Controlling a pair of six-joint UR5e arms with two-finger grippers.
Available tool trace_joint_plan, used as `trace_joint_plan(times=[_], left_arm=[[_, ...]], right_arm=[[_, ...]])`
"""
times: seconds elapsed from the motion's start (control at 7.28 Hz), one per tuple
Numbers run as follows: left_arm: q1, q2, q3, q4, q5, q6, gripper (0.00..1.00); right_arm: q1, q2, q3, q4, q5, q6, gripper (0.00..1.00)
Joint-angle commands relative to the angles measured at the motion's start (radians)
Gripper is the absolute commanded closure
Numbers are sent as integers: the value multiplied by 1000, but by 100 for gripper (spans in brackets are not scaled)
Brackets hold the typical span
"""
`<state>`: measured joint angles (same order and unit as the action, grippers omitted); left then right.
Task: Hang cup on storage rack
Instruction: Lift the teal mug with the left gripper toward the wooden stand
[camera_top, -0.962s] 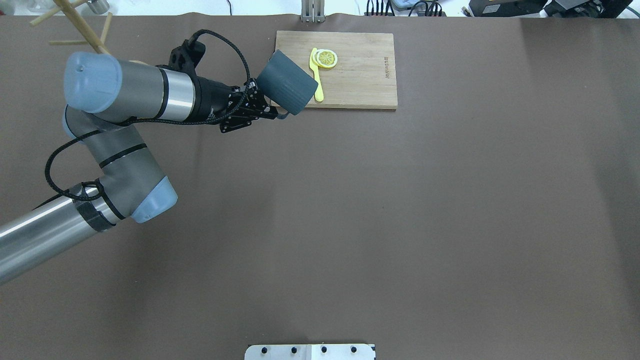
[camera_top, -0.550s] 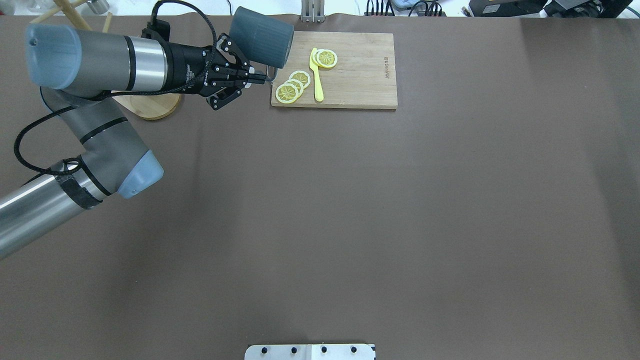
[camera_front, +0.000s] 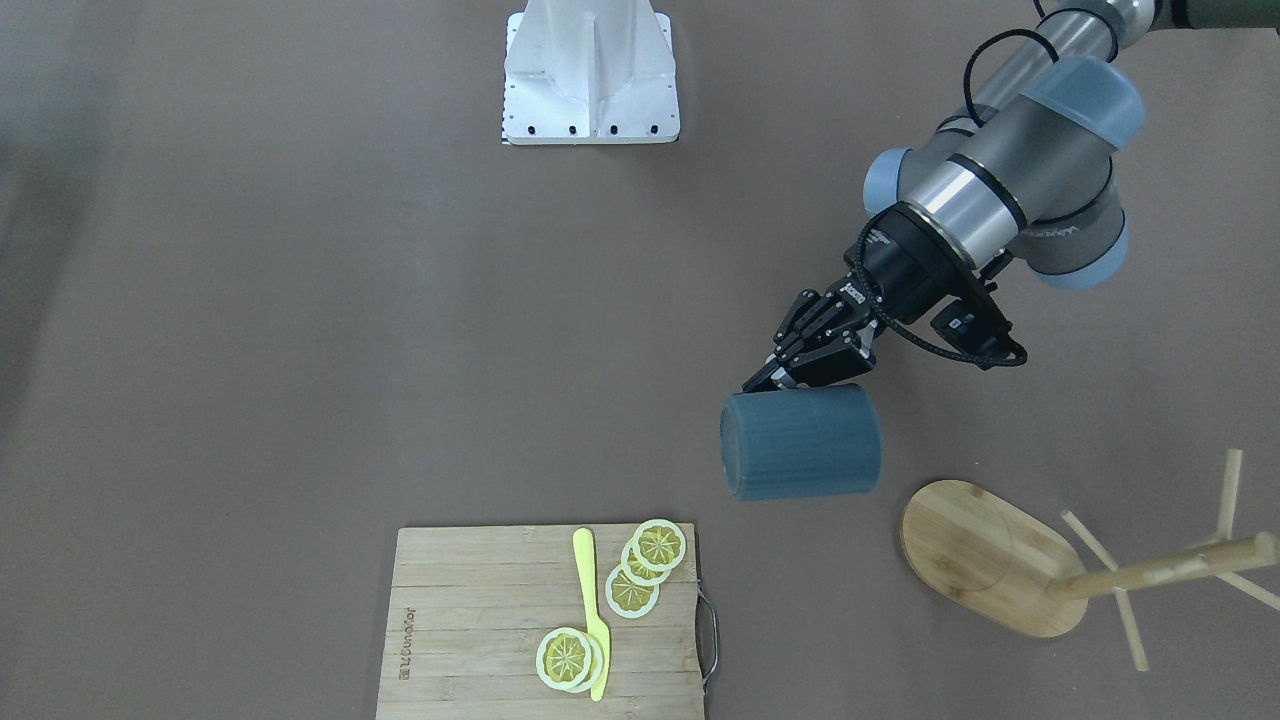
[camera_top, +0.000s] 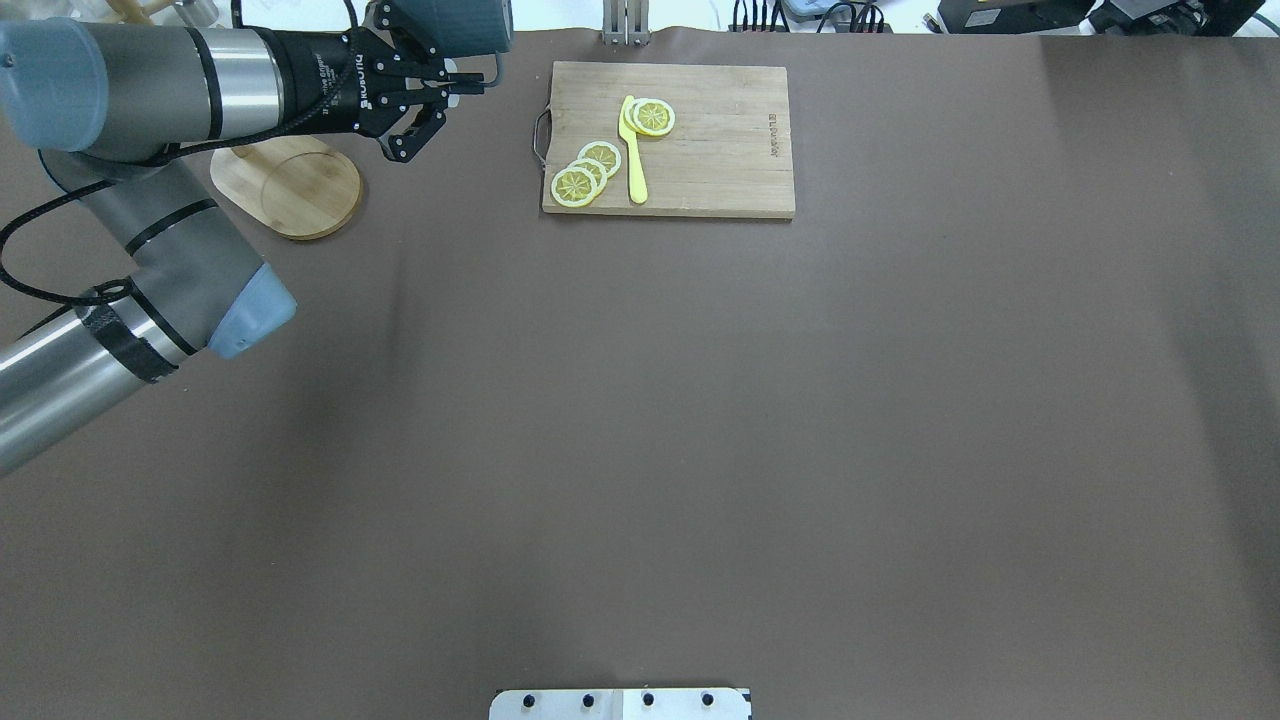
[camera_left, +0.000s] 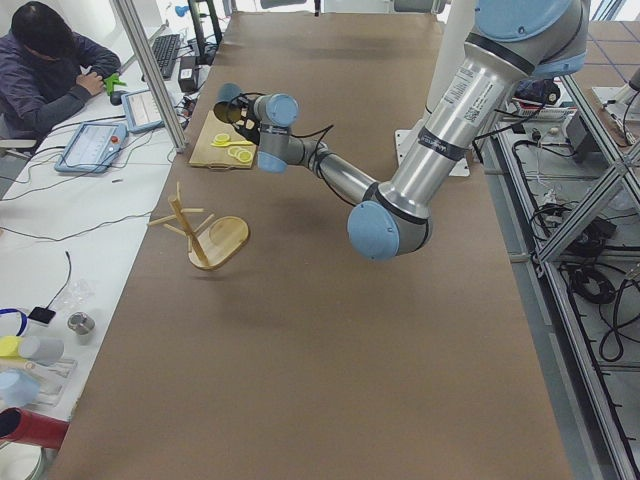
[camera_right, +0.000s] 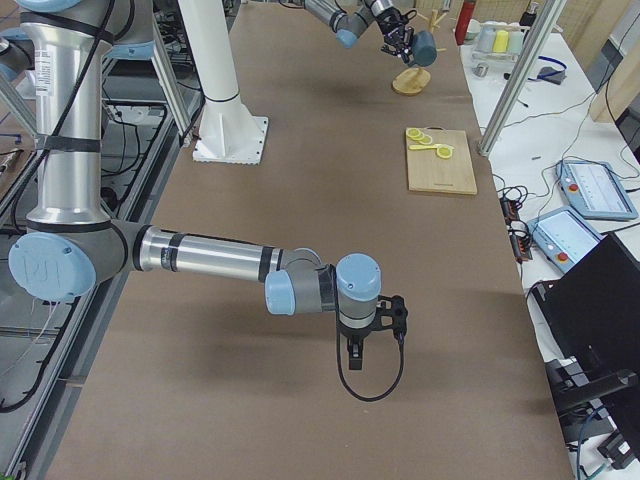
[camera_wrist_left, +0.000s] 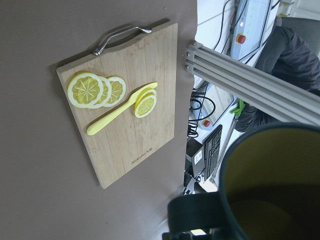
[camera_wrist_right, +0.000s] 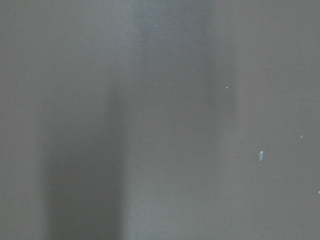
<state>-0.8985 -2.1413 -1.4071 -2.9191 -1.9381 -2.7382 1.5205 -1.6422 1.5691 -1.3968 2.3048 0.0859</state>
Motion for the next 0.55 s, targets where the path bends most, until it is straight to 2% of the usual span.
trace_joint_plan(times=[0.0, 0.41], left_arm=[[-31, 17, 187, -242, 2, -139, 100], [-100, 15, 214, -247, -1, -322, 100]], right_arm=[[-17, 10, 139, -202, -7, 0, 0], [-19, 15, 166, -235, -8, 0, 0]])
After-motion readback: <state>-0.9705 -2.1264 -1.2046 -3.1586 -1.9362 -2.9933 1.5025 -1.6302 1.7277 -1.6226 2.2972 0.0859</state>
